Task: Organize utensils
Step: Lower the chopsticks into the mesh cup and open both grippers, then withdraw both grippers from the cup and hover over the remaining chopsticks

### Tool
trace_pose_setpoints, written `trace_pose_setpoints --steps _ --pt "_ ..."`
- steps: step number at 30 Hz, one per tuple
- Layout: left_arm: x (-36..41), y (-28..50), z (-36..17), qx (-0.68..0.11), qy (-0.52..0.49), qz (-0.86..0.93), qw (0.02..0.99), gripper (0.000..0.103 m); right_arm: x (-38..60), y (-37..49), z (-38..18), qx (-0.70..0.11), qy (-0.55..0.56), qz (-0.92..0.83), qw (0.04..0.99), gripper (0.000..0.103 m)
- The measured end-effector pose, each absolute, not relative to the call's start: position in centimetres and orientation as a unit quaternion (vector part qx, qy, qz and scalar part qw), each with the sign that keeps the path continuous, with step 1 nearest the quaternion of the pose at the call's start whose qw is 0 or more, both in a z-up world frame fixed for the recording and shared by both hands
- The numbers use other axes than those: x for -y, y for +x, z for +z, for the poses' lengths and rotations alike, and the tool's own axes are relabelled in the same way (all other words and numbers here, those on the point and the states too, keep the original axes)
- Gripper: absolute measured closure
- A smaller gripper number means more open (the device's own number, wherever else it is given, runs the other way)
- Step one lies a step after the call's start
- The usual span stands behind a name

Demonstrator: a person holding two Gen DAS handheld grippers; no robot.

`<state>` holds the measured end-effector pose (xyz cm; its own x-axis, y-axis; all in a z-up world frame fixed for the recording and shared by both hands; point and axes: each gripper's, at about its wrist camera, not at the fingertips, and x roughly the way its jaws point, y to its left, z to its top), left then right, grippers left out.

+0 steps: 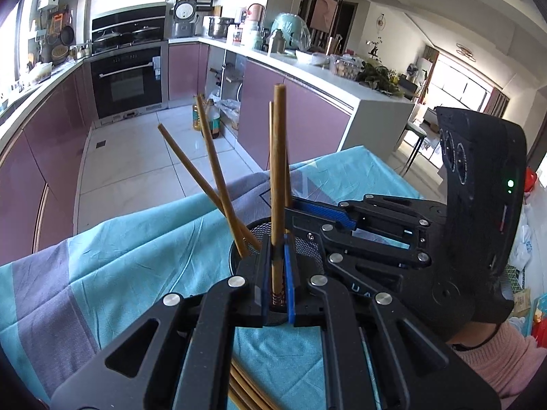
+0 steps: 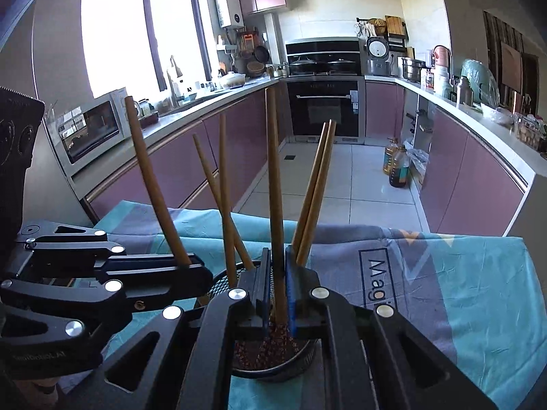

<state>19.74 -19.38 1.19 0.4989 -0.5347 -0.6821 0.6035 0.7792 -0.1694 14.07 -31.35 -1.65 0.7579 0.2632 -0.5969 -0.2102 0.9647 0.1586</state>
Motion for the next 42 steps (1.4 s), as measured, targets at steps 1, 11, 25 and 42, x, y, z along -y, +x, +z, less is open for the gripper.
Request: trace_pose_setpoints --steps 1,11,25,42 --pt "19.5 20.0 1.0 -0.378 0.046 -0.327 0.865 0.095 31.4 14.0 -1.8 -0.324 0.044 0.127 0.936 0.095" --pt "18.3 20.9 -0.3 -0.371 0.031 -0.312 0.874 0.085 32.2 12.5 -1.4 -0.305 0.062 0.131 0.941 0.084" --pt "11.8 16.7 -0.4 -0.321 0.005 -0.265 0.909 0.075 31.8 9.0 -0.9 -0.286 0.06 0.169 0.941 0.074" --pt "6.3 14.3 -7.6 -0.397 -0.035 -0.227 0.889 0.07 26.8 5.9 -7.8 -0.384 0.051 0.234 0.892 0.067"
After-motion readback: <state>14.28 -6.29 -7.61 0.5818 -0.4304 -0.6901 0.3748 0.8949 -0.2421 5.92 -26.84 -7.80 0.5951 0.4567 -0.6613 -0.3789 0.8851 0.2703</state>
